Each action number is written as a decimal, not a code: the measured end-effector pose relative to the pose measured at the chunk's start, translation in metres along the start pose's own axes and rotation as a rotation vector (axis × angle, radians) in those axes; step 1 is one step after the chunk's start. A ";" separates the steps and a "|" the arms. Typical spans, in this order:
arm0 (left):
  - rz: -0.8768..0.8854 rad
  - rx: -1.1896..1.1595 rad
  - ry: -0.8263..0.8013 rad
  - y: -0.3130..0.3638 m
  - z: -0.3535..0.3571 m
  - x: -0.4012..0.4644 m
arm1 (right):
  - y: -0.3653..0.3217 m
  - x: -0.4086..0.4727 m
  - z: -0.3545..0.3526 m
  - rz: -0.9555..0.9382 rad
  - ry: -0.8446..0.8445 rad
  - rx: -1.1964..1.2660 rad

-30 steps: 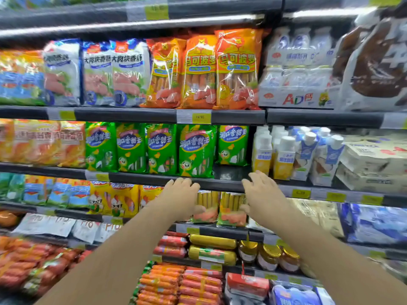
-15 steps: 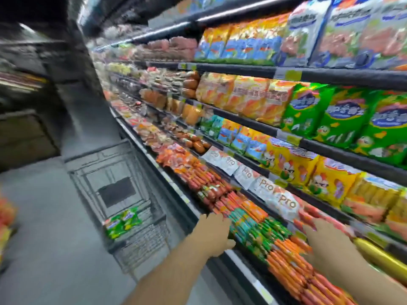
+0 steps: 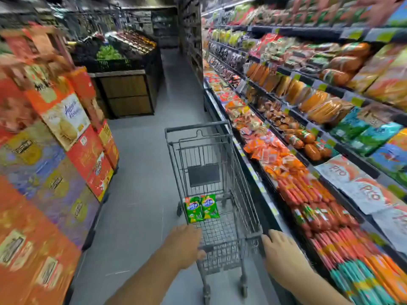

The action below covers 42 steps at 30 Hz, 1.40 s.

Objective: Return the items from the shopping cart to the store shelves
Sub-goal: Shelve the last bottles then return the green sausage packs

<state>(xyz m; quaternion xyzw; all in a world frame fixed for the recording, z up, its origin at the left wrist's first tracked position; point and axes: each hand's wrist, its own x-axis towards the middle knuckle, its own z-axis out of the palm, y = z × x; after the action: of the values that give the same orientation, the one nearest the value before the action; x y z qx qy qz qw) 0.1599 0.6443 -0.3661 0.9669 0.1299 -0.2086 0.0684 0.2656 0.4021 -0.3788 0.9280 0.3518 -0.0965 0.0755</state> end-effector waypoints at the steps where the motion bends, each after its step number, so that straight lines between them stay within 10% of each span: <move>1: -0.009 0.004 -0.001 -0.010 -0.003 0.011 | -0.006 0.021 0.000 -0.026 0.002 -0.020; 25: -0.147 0.018 -0.296 -0.109 0.105 0.455 | -0.009 0.509 0.194 -0.300 -0.331 -0.131; 42: -0.529 -0.203 -0.231 -0.161 0.244 0.568 | -0.060 0.615 0.340 0.150 -0.469 0.493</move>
<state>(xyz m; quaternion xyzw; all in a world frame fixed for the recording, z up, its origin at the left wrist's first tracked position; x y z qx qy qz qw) 0.5199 0.8797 -0.8382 0.8576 0.3887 -0.3138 0.1223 0.6338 0.7687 -0.8554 0.8941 0.2219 -0.3835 -0.0651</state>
